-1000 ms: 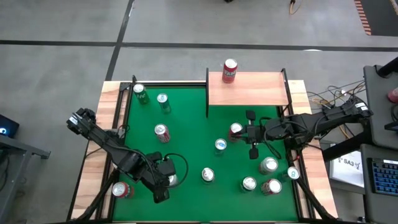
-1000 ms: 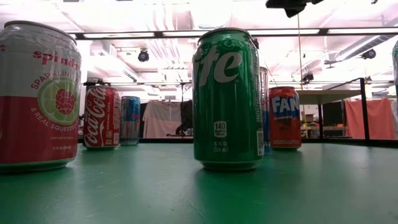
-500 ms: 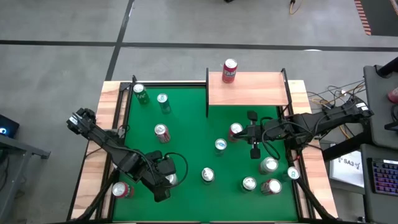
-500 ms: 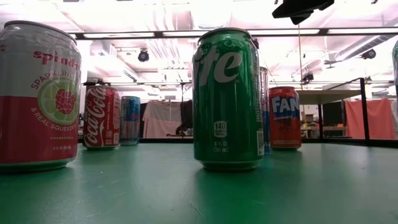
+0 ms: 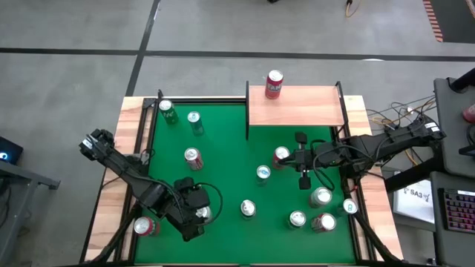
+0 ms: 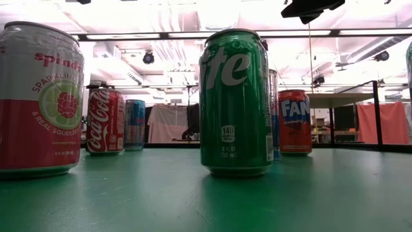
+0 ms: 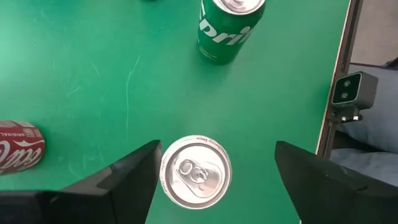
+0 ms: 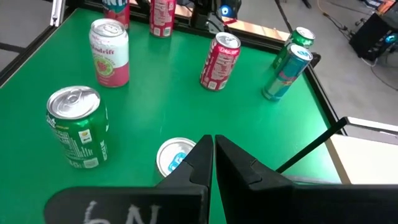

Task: Place canned beverage on shelf
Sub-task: Put the left pink-white soda can on the shelf

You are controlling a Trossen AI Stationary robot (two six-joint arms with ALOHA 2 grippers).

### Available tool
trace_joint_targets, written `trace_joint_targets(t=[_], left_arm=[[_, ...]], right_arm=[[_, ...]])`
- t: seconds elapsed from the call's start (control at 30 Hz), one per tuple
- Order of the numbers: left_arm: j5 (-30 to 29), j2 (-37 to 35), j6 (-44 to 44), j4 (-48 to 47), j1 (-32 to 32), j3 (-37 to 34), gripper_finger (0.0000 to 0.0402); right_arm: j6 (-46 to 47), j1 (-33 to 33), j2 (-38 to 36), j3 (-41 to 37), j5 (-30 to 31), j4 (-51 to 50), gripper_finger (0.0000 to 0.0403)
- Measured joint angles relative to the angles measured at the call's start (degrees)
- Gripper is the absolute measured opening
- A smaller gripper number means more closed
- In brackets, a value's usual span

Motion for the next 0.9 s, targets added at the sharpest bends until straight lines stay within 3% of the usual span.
trace_joint_targets(t=[0.6,0.9], left_arm=[[0.45,0.00,-3.05,0.31,-0.04,-0.68,0.0306],[1.59,0.00,-2.02,0.30,-0.31,-1.03,0.0393]], right_arm=[[-0.40,0.00,0.04,0.00,-0.01,0.71,0.0009],[-0.45,0.00,0.07,0.00,0.00,0.71,0.0009]])
